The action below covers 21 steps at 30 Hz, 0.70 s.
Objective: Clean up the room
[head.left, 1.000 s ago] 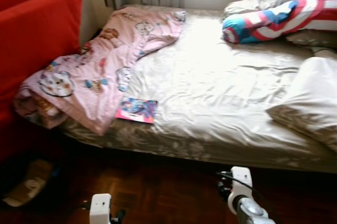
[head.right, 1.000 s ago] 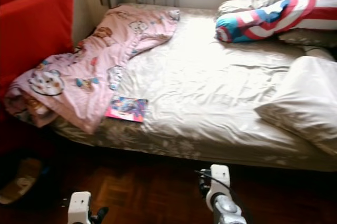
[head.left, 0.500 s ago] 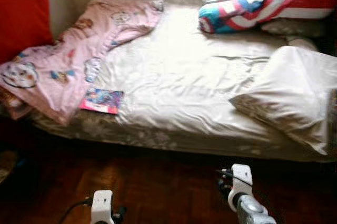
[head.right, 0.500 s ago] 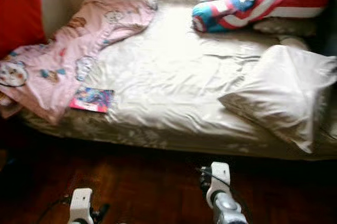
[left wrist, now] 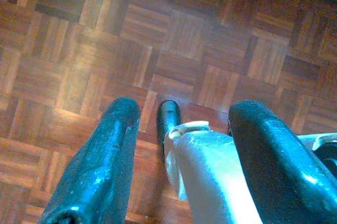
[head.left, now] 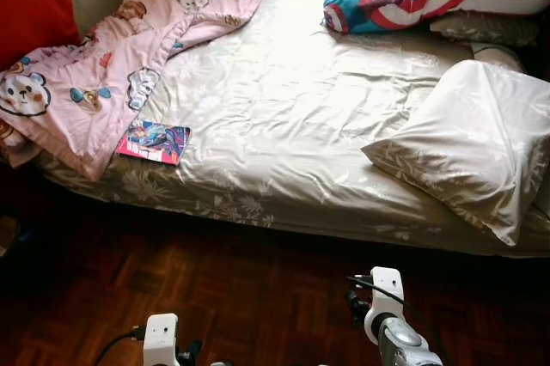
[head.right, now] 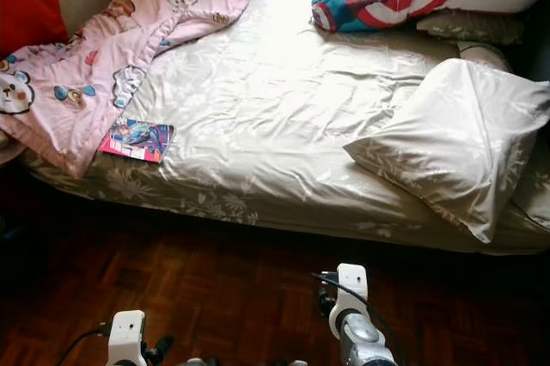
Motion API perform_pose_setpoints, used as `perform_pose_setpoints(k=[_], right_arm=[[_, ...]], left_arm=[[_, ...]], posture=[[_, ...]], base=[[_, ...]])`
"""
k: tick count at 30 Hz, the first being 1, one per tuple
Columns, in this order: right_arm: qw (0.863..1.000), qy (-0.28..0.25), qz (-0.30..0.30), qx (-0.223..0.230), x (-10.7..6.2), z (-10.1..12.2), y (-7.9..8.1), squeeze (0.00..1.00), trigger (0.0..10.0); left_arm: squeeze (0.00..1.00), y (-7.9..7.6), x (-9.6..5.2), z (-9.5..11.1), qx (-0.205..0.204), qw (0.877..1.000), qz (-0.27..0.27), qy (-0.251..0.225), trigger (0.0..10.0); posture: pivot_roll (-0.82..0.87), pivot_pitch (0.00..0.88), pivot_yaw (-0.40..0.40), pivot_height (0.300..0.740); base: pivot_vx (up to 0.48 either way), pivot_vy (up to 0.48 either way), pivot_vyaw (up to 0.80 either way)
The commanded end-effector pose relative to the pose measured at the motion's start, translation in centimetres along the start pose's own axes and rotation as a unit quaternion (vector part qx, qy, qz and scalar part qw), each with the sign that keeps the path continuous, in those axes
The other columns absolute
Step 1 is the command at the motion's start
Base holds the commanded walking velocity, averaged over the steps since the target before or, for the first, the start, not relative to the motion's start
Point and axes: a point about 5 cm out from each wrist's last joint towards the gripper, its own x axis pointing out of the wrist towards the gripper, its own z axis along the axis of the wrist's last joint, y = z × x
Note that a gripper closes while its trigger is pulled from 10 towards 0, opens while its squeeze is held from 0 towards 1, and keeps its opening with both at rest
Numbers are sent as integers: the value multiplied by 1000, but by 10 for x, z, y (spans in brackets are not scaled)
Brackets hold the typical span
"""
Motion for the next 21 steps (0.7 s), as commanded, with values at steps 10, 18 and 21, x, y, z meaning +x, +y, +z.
perform_pose_setpoints(k=[10,18,21], right_arm=[[1000,16,-5,1,-1,-6,-5,0,10000],[1000,11,-3,-2,-1,-5,-5,0,10000],[1000,10,-2,-1,-1,-5,-5,0,10000]], left_arm=[[0,-1,-3,-12,-2,1000,0,22,10000],[0,3,-5,-13,-4,1000,3,20,10000],[0,3,-5,-14,-4,1000,3,20,10000]], posture=[[74,199,-59,740],[79,197,-61,740],[79,197,-61,740]], base=[[289,0,-726],[295,0,-350],[295,0,0]])
